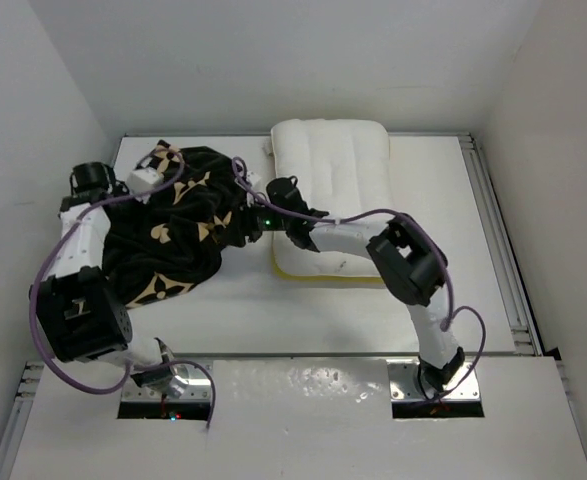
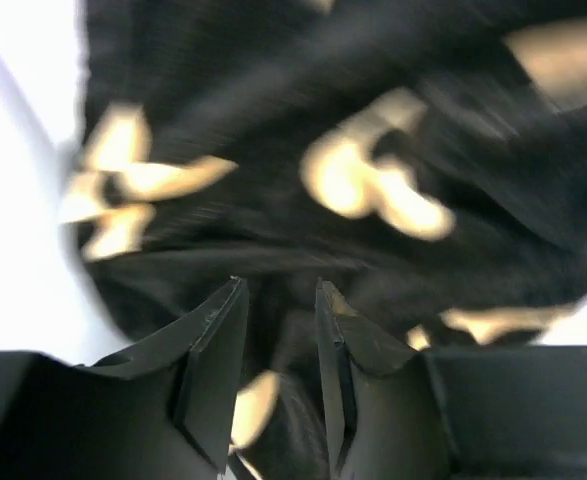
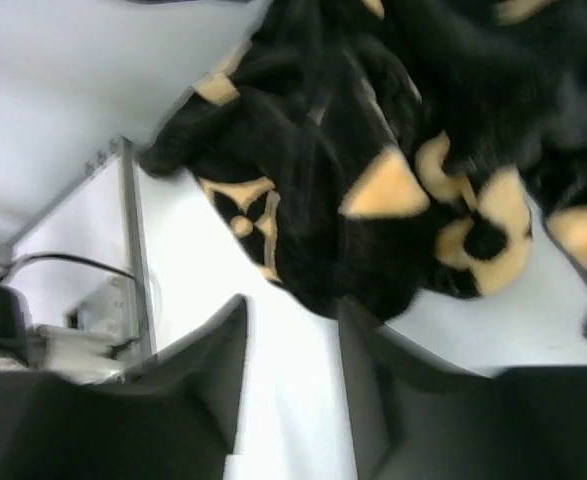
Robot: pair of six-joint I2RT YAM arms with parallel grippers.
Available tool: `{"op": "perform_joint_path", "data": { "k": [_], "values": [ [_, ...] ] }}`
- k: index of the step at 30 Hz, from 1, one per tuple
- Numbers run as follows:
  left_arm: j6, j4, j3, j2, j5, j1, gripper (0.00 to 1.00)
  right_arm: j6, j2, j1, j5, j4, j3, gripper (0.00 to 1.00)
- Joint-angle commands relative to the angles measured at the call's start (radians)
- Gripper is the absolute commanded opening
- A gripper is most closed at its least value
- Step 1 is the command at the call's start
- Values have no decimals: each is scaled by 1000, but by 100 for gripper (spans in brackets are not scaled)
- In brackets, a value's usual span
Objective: Put the pillow into the pillowcase
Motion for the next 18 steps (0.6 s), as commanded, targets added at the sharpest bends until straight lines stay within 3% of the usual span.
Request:
{"op": "perform_joint_path", "data": {
  "k": [1,2,3,4,5,10,13,14,15,16,18],
  "values": [
    [189,-13,-175,-33,-32,-65,48,179,122,-16,18,111,30,60],
    [186,41,-216,-33,-59,-79,56,192,141,-11,16,118,42,60],
    [180,41,-282,-30,-80,-79,63,201,160,-2,30,101,79,77],
    [142,204,-300,-21,-81,-79,67,206,179,2,36,87,103,79],
    [112,257,-313,-4,-152,-106,69,203,214,18,44,42,126,82],
    [-11,420,-281,129,-237,-88,68,190,309,79,169,-62,243,81],
    [-14,368,-256,146,-182,-85,29,217,352,114,179,-13,248,77],
    [-8,339,-252,142,-161,-85,8,221,362,131,179,0,251,75],
    [-6,278,-238,125,-103,-85,1,224,374,140,179,13,265,72],
    [1,247,-227,114,-67,-87,0,218,378,150,182,20,272,70],
    [32,111,-178,90,41,-96,0,223,395,170,208,41,297,53]
  ]
}}
